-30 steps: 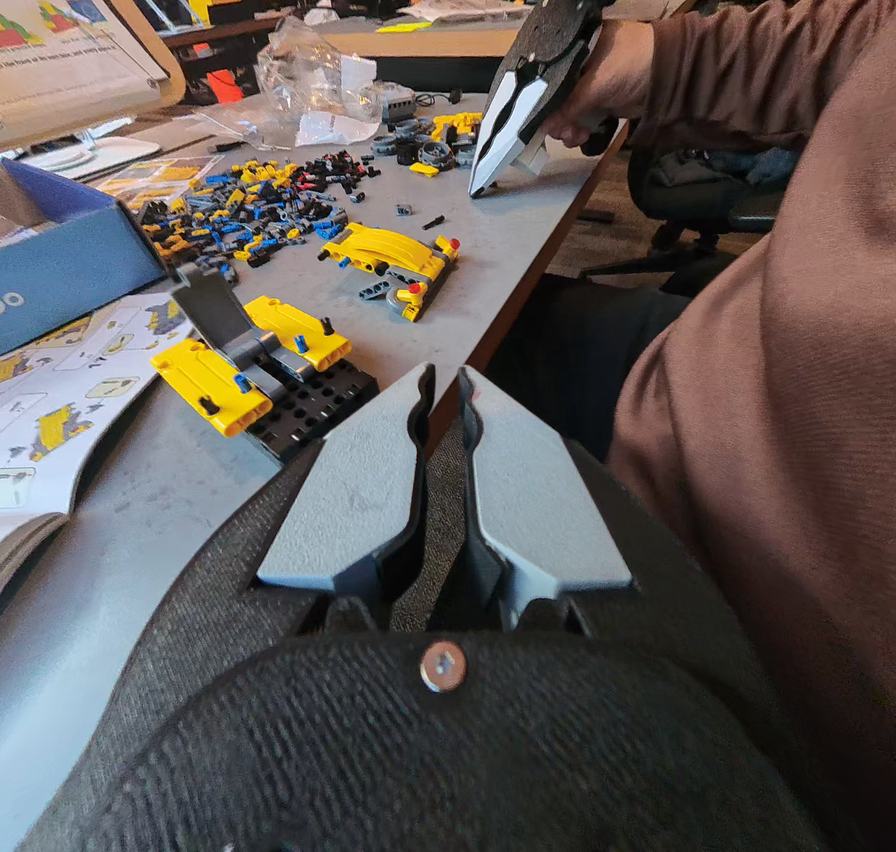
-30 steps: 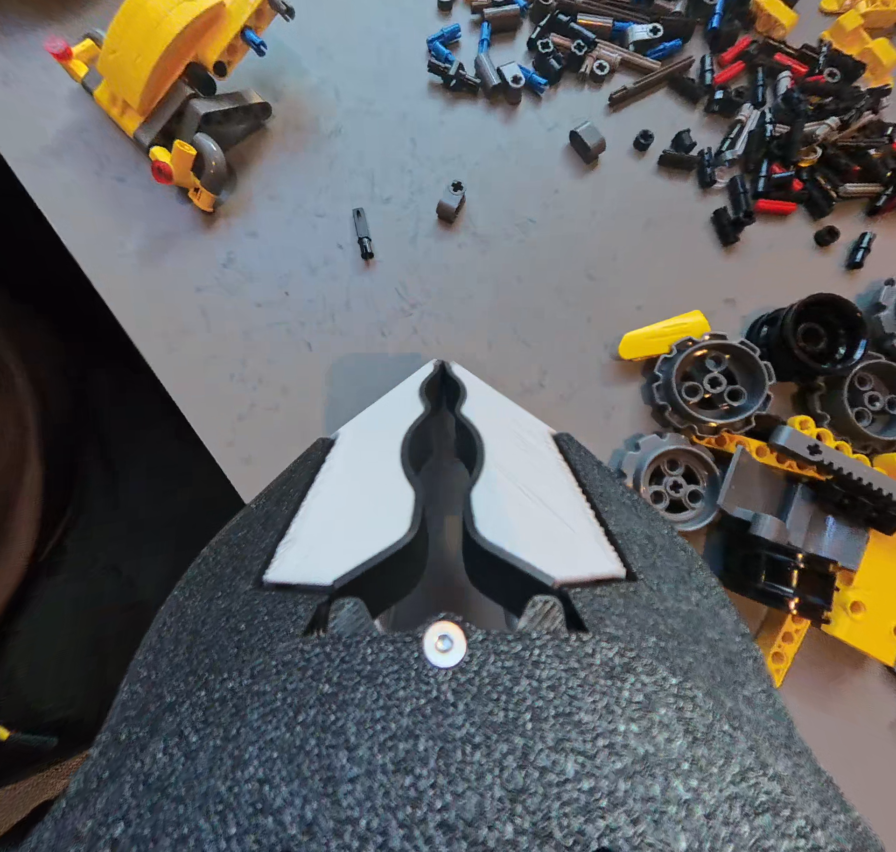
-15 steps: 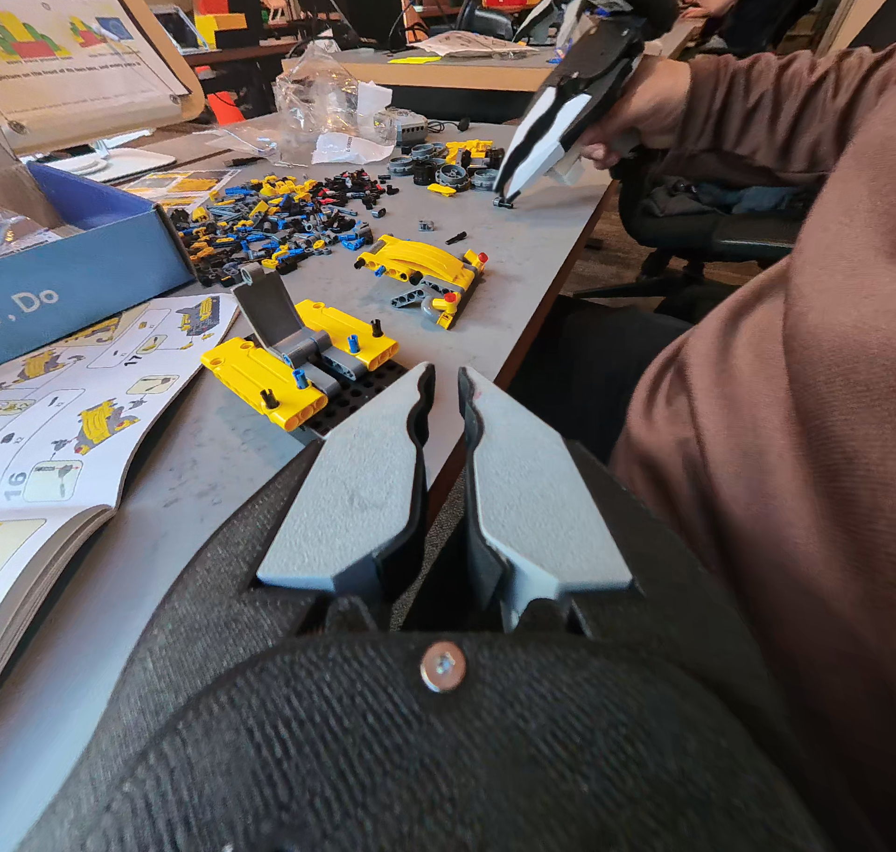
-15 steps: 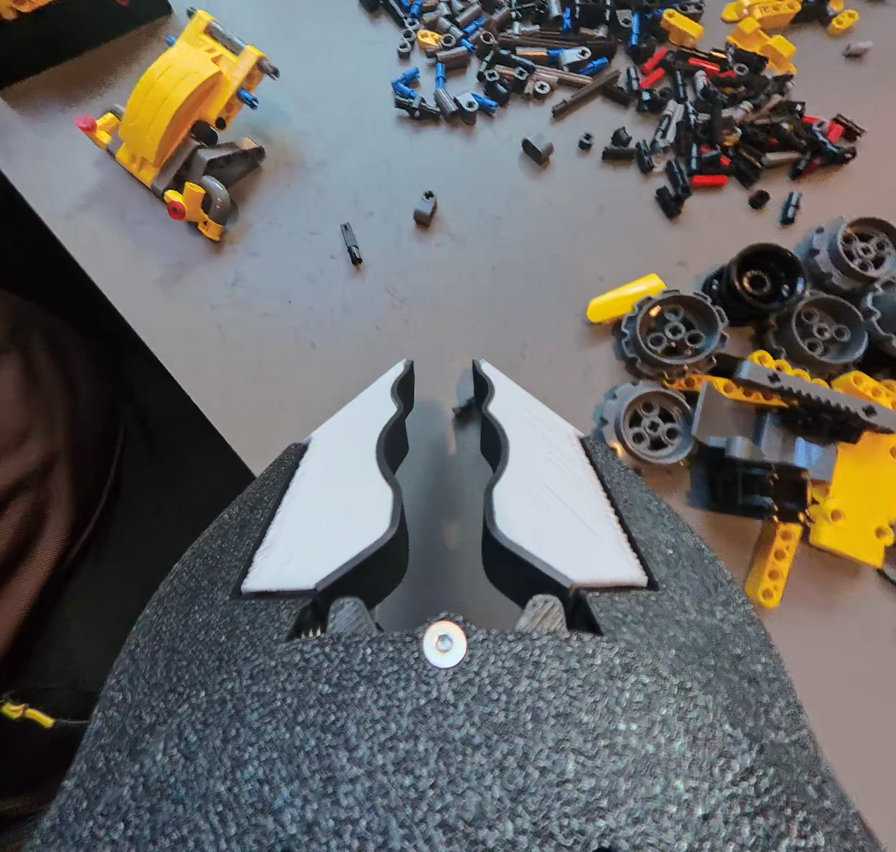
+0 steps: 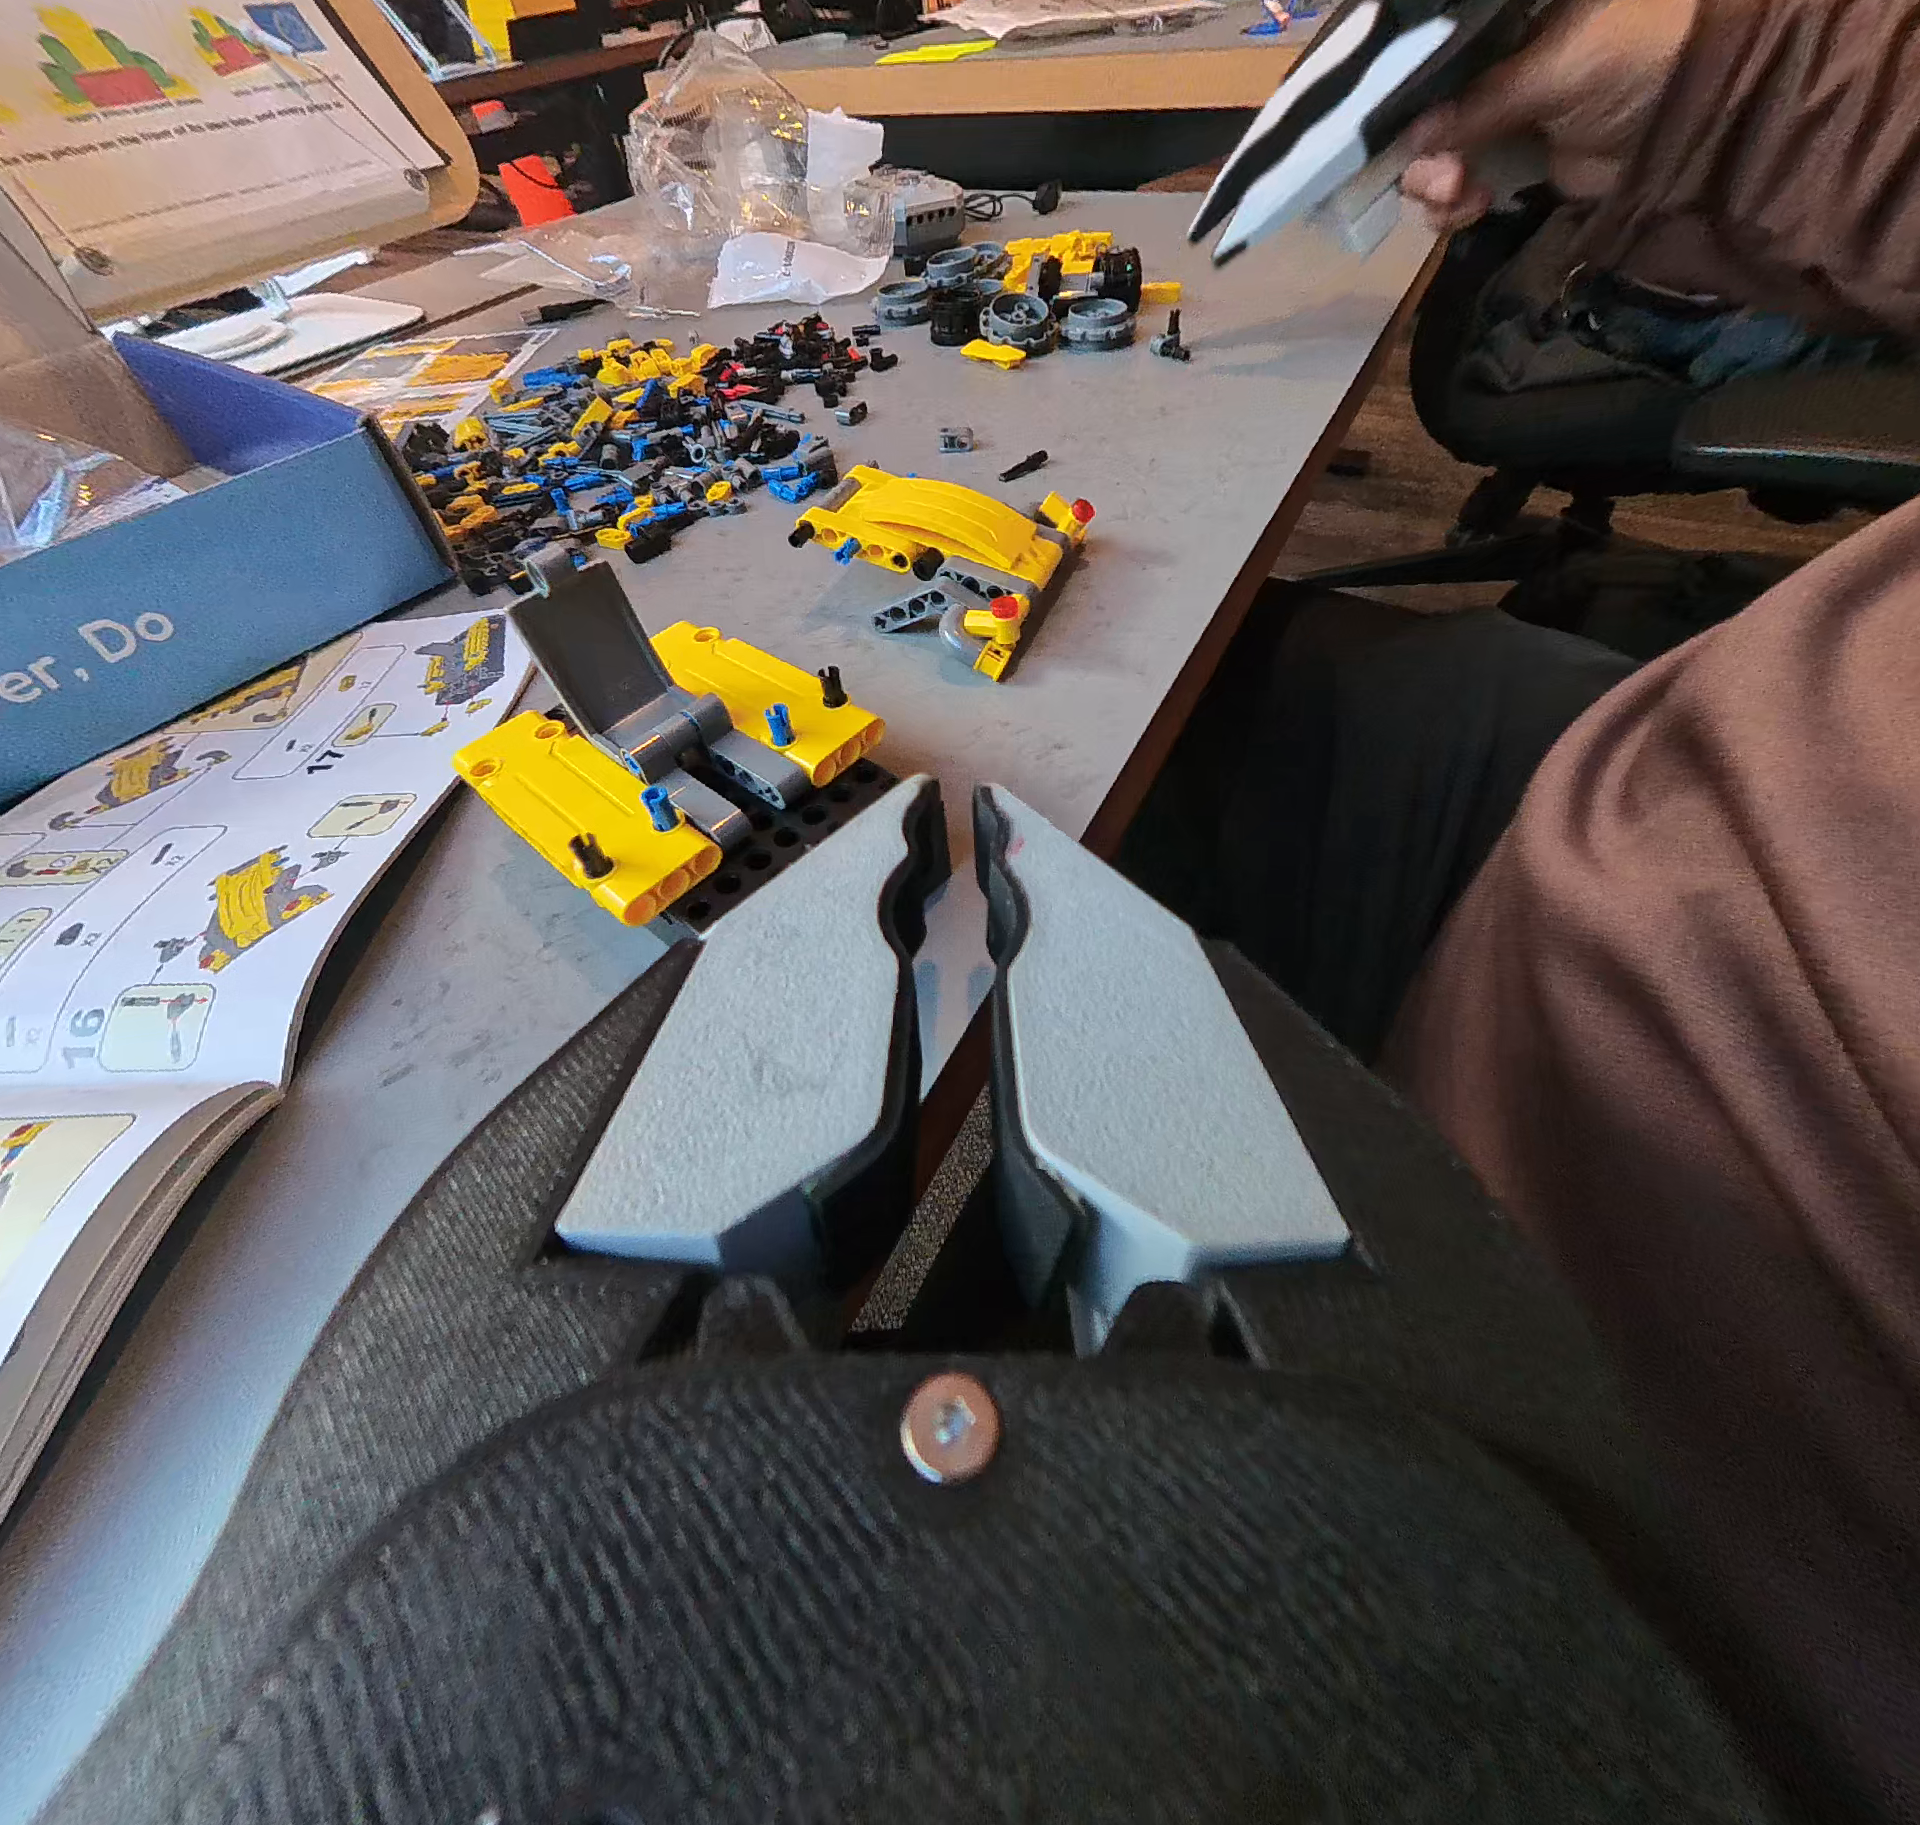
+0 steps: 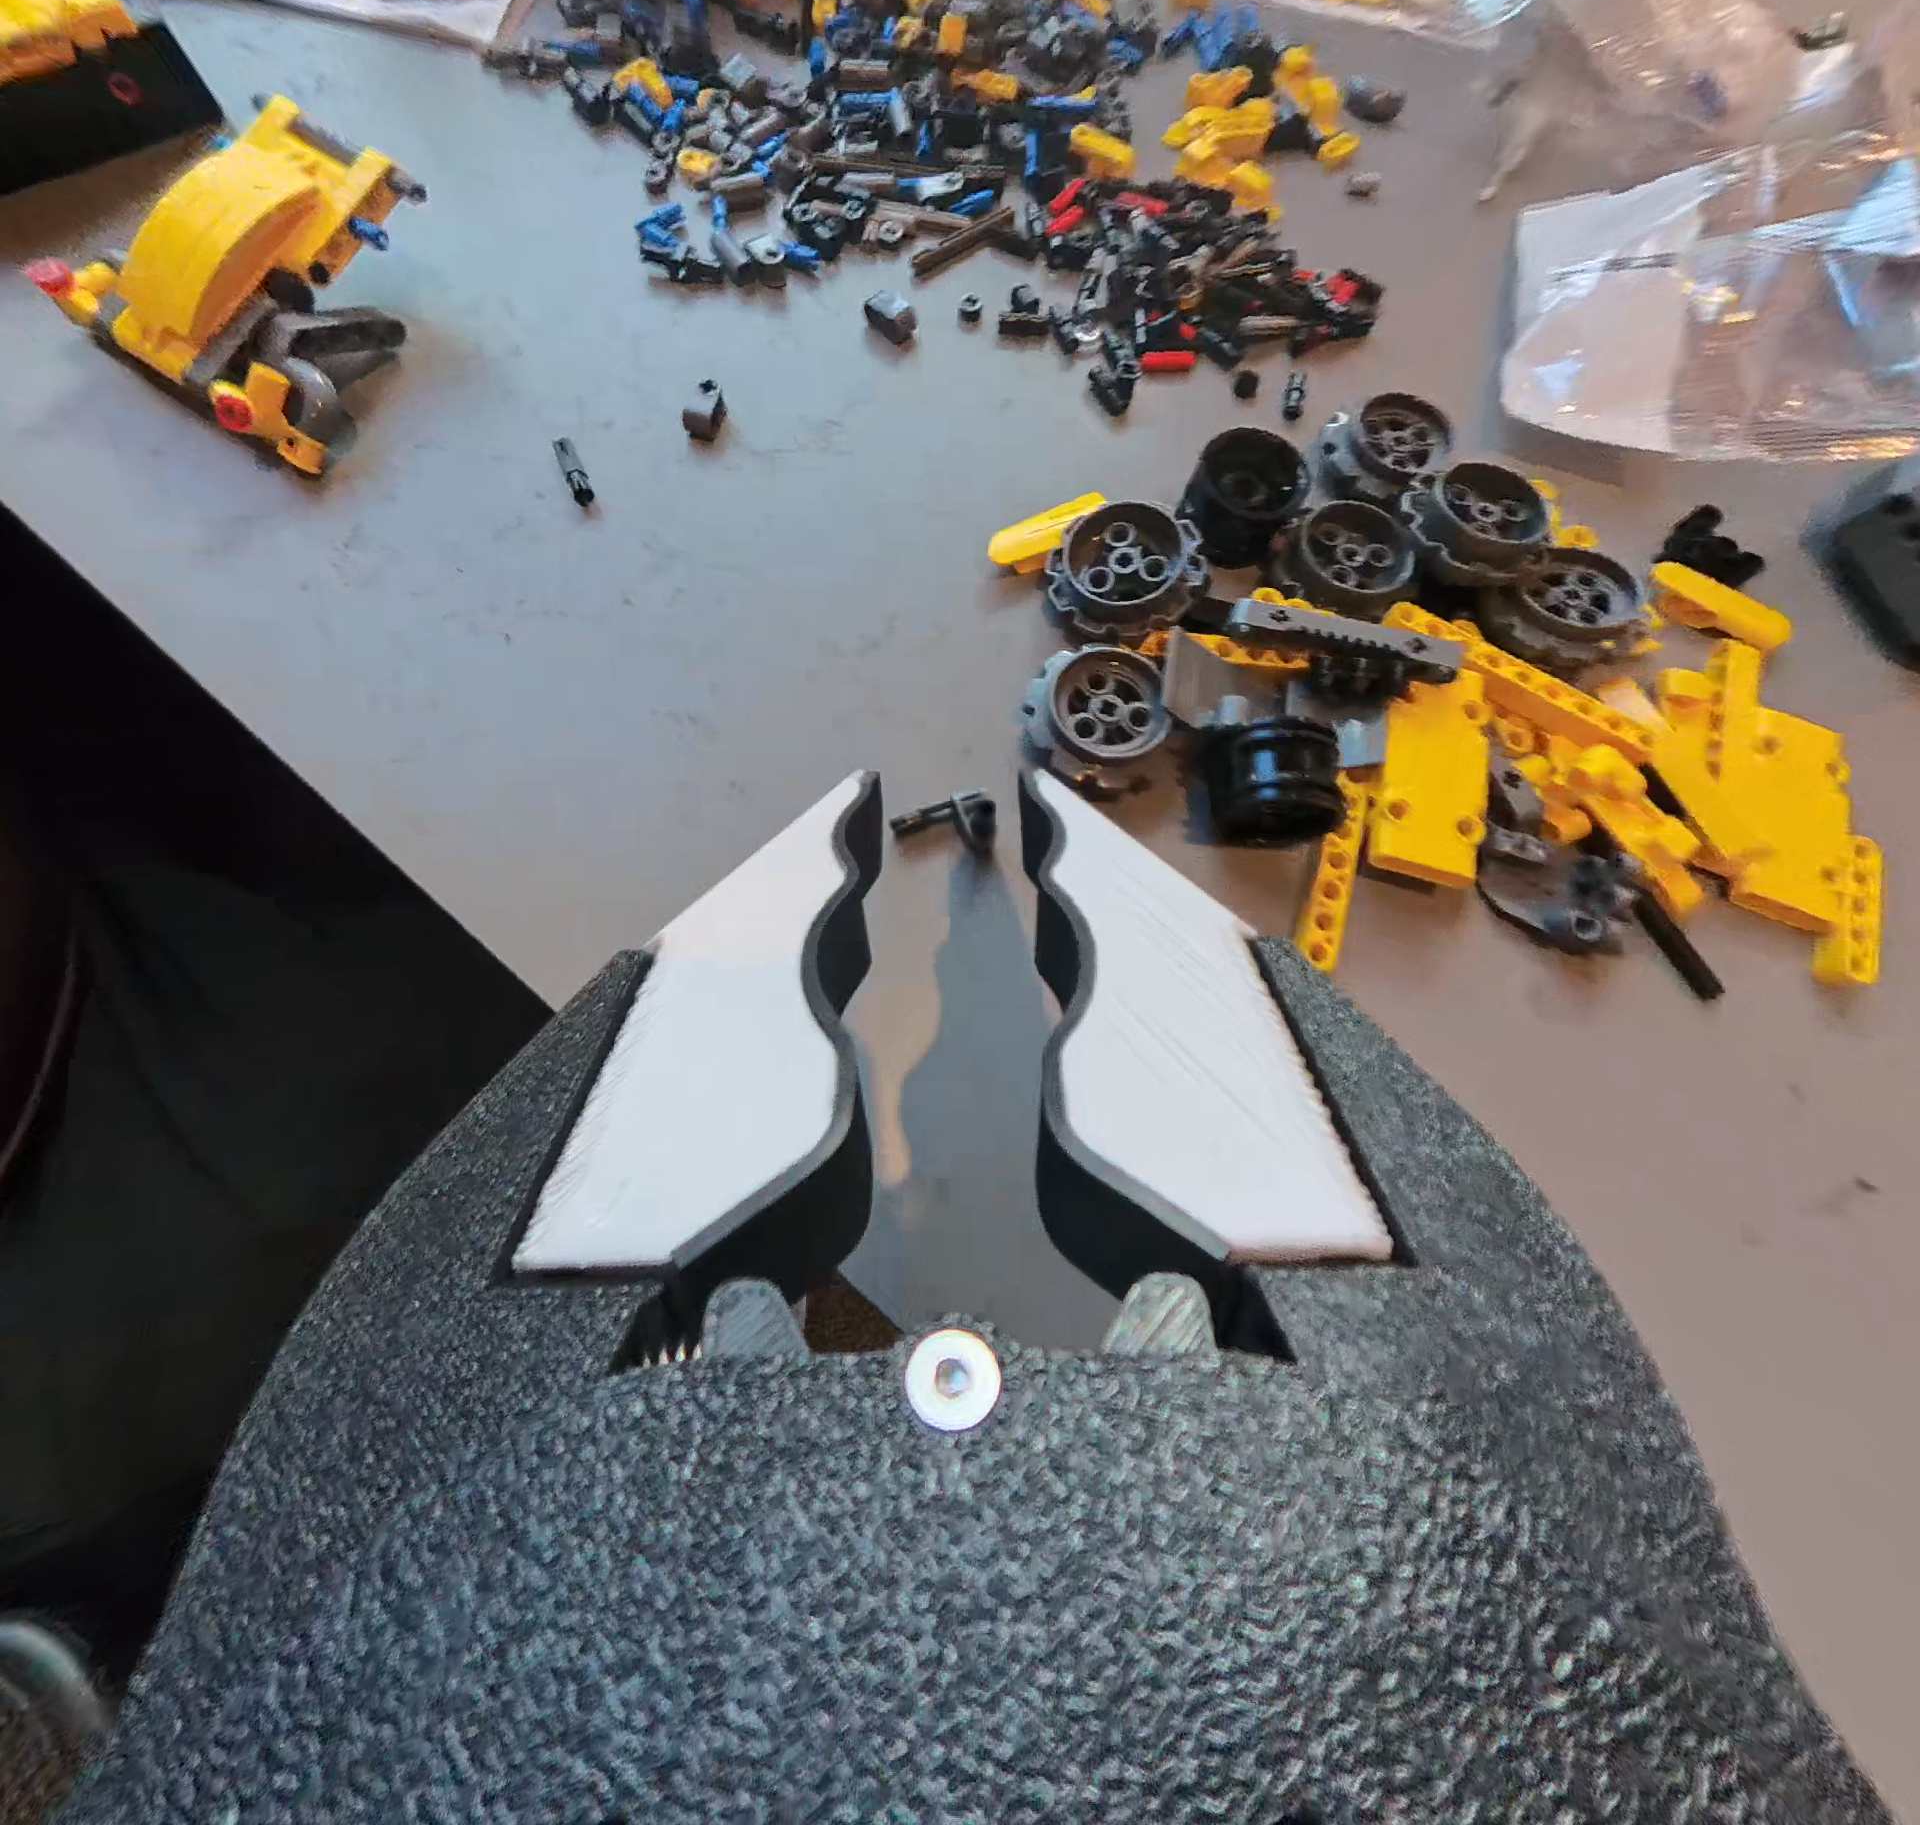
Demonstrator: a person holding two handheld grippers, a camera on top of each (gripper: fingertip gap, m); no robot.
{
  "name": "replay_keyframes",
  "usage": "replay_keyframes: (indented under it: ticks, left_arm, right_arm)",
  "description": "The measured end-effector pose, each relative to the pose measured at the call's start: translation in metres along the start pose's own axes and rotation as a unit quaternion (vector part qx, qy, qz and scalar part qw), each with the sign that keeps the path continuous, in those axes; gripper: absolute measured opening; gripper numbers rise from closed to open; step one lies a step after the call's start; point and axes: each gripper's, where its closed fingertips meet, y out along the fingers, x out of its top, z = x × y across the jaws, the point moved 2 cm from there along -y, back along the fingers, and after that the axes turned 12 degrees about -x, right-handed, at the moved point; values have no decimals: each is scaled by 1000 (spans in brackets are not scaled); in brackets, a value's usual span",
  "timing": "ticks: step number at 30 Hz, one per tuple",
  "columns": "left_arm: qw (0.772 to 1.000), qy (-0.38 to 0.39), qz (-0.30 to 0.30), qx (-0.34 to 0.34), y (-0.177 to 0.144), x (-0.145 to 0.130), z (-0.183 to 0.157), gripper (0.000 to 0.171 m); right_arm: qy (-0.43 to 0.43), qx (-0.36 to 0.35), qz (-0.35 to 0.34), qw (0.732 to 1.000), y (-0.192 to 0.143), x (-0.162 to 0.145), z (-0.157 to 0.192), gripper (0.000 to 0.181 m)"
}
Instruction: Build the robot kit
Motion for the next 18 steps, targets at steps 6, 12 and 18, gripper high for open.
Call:
replay_keyframes:
  ticks: [6,12,18]
  left_arm:
    - [1000,8,22,-8,9,-6,-2,4]
    - [999,29,39,-7,13,-8,-6,4]
    - [997,41,60,-17,19,-13,-11,4]
  right_arm:
    - [-11,0,33,999,8,-20,-13,23]
    - [-38,43,53,997,29,-21,-4,7]
    - [-5,73,35,997,33,-12,17,1]
